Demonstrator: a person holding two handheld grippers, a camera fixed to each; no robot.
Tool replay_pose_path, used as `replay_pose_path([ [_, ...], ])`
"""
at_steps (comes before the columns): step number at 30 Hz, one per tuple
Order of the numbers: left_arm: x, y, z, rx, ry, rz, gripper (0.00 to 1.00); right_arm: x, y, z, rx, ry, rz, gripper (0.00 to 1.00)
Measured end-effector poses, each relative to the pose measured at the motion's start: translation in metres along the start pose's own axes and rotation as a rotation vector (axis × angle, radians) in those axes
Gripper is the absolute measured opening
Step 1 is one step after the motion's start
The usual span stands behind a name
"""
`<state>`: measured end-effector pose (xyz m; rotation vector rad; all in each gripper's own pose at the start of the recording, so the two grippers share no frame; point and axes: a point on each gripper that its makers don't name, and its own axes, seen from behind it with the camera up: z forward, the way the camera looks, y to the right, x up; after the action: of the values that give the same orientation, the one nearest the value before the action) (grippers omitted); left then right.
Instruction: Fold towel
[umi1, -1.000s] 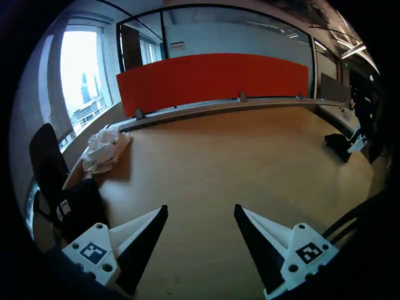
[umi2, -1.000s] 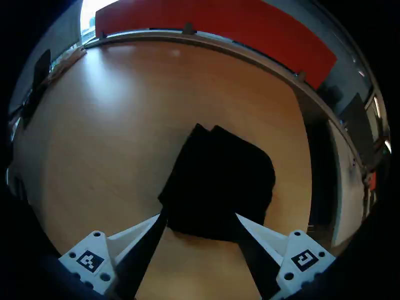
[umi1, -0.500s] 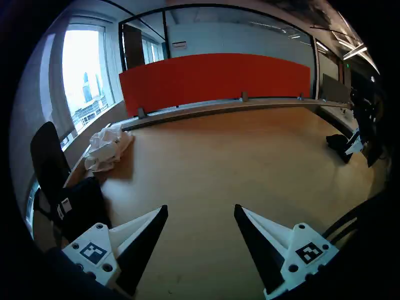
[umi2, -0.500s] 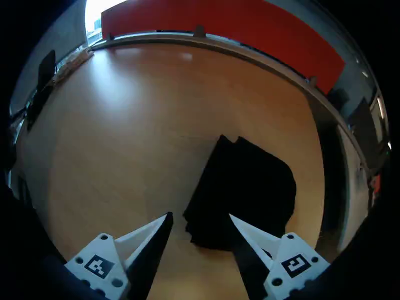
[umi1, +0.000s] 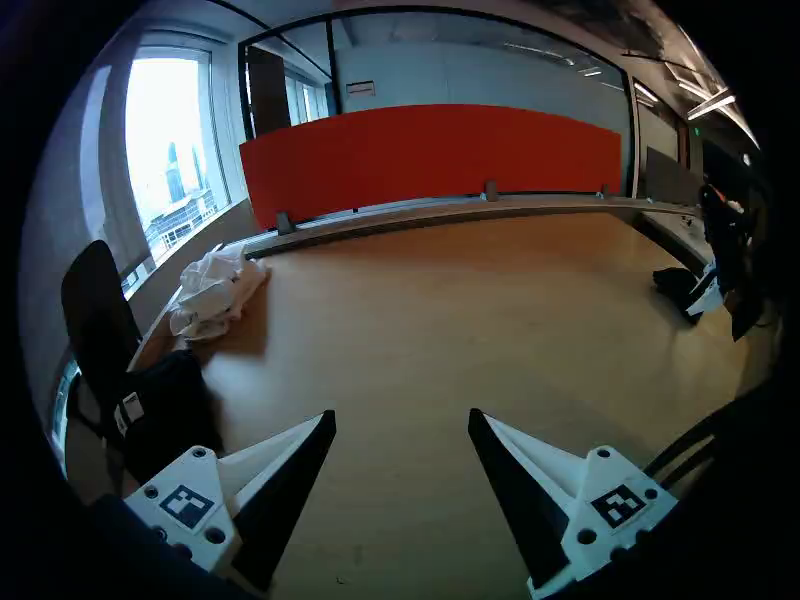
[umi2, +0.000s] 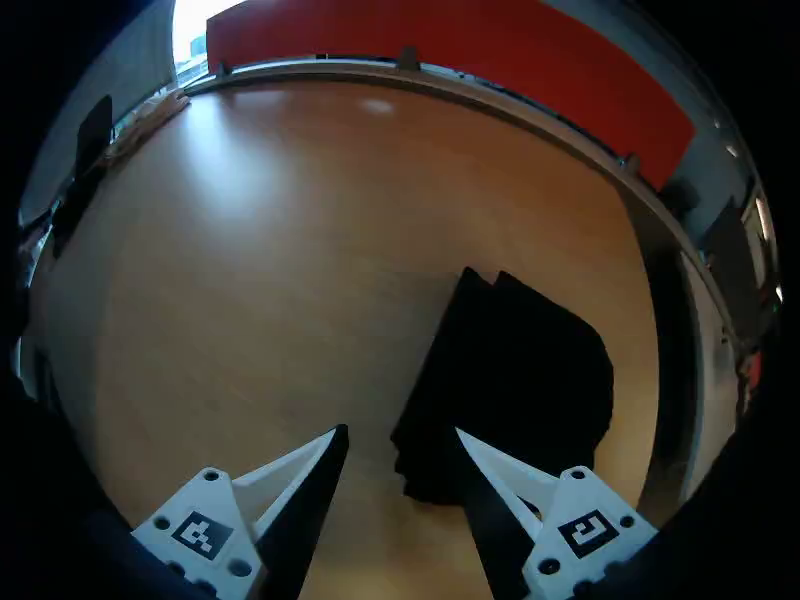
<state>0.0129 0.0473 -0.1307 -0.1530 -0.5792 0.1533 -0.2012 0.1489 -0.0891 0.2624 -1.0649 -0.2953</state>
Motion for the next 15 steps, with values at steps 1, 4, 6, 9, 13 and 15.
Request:
replay_pose_path([
  [1, -0.0002, -0.0002, -0.0003, 0.0, 0.0, 0.0, 0.98, -0.0002, 0.0008, 0.0004, -0.002, -0.001, 0.001, 0.7],
  [4, -0.0007, -0.001, -0.001, 0.002, 0.001, -0.002, 0.99, -0.0009, 0.0032, 0.0017, -0.01, -0.005, 0.001, 0.65],
  [6, -0.0013, -0.0016, -0.0014, 0.003, 0.0, -0.003, 0.99, -0.0014, 0.0049, 0.0026, -0.016, -0.006, 0.0, 0.64],
  [9, -0.0021, -0.0019, -0.0019, 0.004, -0.001, -0.004, 0.99, -0.0021, 0.0064, 0.0043, -0.02, -0.009, -0.002, 0.55],
  [13, -0.0033, -0.0019, -0.0029, 0.005, -0.002, -0.003, 0.98, -0.0022, 0.0081, 0.0059, -0.026, -0.01, -0.005, 0.46],
  [15, -0.0037, -0.0019, -0.0034, 0.005, -0.002, -0.003, 0.99, -0.0025, 0.0087, 0.0061, -0.027, -0.011, -0.006, 0.38],
])
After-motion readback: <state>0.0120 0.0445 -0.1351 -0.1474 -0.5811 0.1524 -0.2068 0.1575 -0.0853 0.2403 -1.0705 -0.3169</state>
